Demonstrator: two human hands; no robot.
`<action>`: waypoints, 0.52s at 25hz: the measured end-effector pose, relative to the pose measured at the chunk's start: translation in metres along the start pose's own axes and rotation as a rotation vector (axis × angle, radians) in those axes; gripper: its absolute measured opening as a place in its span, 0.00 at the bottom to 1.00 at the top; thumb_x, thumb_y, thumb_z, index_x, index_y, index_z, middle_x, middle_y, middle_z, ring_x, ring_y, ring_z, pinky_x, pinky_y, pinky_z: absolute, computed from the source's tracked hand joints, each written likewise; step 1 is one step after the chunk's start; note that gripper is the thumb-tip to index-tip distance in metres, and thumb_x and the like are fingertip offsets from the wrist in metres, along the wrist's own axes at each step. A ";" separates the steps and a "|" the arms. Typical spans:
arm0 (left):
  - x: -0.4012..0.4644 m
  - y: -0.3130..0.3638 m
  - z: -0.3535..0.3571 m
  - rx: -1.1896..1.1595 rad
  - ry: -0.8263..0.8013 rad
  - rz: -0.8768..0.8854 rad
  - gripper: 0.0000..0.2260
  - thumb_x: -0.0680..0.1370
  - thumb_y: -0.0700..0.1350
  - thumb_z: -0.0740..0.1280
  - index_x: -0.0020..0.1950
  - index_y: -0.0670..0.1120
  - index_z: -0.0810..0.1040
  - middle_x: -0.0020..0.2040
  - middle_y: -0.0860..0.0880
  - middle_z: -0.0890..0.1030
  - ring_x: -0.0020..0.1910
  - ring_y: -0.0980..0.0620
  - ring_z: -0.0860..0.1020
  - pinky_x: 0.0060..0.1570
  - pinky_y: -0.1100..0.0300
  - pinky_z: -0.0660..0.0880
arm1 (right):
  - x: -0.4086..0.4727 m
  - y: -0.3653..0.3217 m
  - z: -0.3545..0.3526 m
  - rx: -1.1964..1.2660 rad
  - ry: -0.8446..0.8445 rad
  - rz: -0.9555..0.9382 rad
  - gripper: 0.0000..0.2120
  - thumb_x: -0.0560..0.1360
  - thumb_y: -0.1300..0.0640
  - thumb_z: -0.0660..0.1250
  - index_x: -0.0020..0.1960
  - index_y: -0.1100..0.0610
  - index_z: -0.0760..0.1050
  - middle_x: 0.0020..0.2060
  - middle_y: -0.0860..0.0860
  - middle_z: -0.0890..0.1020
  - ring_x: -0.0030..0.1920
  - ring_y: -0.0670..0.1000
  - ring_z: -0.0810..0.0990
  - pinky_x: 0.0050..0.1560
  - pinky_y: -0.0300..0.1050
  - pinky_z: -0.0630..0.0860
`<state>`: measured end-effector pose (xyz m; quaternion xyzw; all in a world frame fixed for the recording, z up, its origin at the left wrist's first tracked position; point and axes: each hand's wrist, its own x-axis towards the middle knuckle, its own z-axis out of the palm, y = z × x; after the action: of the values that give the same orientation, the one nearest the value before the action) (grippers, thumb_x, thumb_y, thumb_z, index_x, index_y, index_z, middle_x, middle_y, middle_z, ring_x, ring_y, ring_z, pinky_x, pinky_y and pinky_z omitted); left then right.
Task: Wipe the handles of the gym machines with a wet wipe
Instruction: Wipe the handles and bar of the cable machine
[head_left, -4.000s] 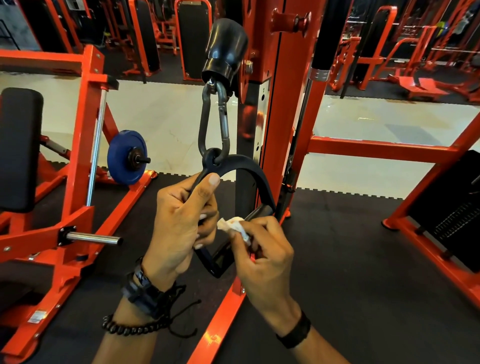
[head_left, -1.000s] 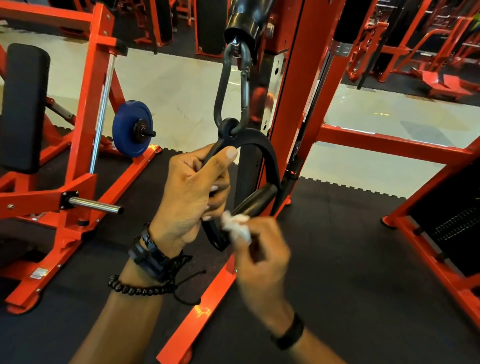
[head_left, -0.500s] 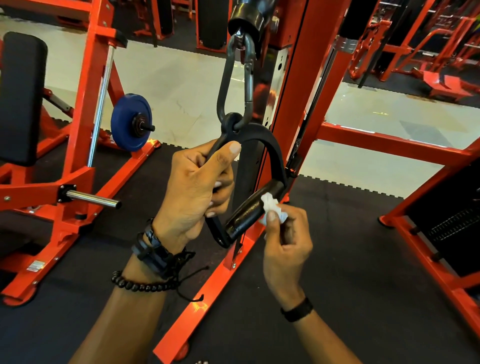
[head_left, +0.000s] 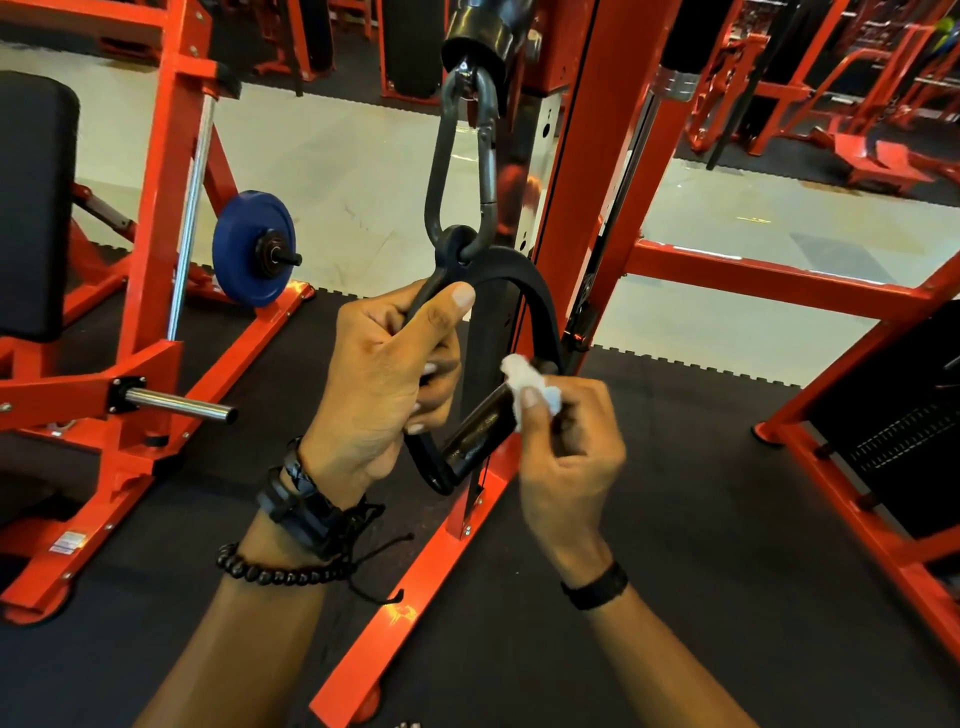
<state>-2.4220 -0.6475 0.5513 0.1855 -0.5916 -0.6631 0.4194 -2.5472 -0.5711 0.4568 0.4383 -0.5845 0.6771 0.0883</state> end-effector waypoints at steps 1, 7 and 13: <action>0.000 0.001 0.000 -0.004 -0.003 0.002 0.19 0.82 0.44 0.63 0.30 0.49 0.71 0.27 0.46 0.57 0.18 0.53 0.55 0.21 0.68 0.57 | 0.007 0.005 -0.004 -0.004 0.041 0.017 0.03 0.77 0.63 0.69 0.45 0.57 0.77 0.41 0.53 0.77 0.39 0.54 0.77 0.38 0.46 0.74; 0.002 -0.003 0.000 0.000 -0.012 0.002 0.18 0.82 0.44 0.64 0.32 0.46 0.68 0.27 0.44 0.56 0.18 0.53 0.55 0.21 0.68 0.57 | 0.012 0.009 -0.005 -0.080 -0.037 0.076 0.03 0.76 0.64 0.70 0.45 0.57 0.78 0.41 0.51 0.77 0.39 0.47 0.76 0.39 0.42 0.71; 0.002 -0.002 -0.003 0.001 0.001 0.008 0.19 0.82 0.44 0.64 0.33 0.43 0.63 0.28 0.43 0.54 0.18 0.53 0.54 0.21 0.68 0.56 | -0.029 -0.018 -0.002 -0.016 -0.275 -0.084 0.02 0.73 0.67 0.72 0.46 0.64 0.81 0.42 0.54 0.79 0.42 0.49 0.79 0.42 0.39 0.73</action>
<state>-2.4215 -0.6514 0.5496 0.1837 -0.5926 -0.6610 0.4221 -2.5195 -0.5526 0.4493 0.5502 -0.5778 0.6016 0.0392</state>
